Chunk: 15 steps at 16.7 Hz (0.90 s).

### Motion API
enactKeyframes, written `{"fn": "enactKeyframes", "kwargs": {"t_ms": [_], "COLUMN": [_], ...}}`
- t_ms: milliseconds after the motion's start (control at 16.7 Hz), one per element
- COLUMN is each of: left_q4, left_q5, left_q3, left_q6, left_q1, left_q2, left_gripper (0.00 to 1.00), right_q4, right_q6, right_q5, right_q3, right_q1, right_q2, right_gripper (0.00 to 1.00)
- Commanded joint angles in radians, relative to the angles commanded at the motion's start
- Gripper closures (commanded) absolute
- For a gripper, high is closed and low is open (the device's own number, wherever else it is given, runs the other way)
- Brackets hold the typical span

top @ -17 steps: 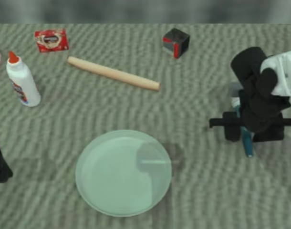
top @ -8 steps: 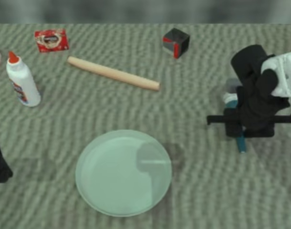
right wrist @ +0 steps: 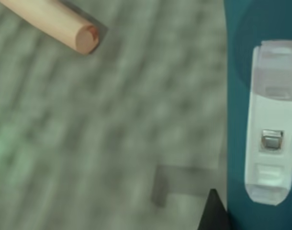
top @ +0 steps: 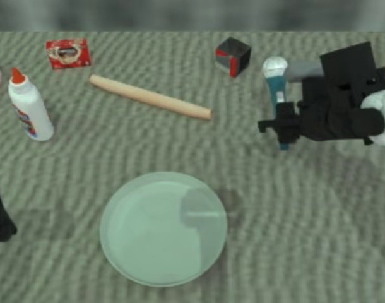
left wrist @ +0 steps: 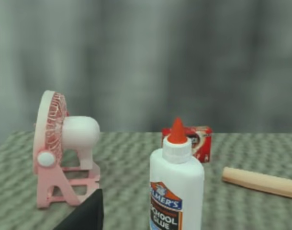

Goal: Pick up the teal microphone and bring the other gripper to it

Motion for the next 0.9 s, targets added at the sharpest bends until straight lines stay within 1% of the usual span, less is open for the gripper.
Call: {"fn": "enactKeyframes", "kwargs": {"t_ms": [300,420,540,660,720,900], "left_q4": [0.000,0.000,0.000,0.000,0.000,0.000], "left_q5": [0.000,0.000,0.000,0.000,0.000,0.000], "left_q3": [0.000,0.000,0.000,0.000,0.000,0.000], "left_q6": [0.000,0.000,0.000,0.000,0.000,0.000], "left_q1": [0.000,0.000,0.000,0.000,0.000,0.000], "left_q2": [0.000,0.000,0.000,0.000,0.000,0.000], "left_gripper": [0.00,0.00,0.00,0.00,0.00,0.00], "right_q4": [0.479,0.633,0.745,0.817,0.837,0.847], "right_q6": [-0.101,-0.138,-0.169,-0.191,-0.198,-0.201], "right_q5": [-0.151,-0.203,-0.244,-0.273,-0.281,-0.285], "right_q3": [-0.137,-0.183,-0.219,-0.244,-0.252,-0.255], "right_q1": [-0.006,-0.008,-0.011,-0.014,-0.014,-0.015], "right_q2": [-0.112,-0.160,-0.205,-0.242,-0.254,-0.260], "right_gripper": [1.00,1.00,1.00,1.00,1.00,1.00]}}
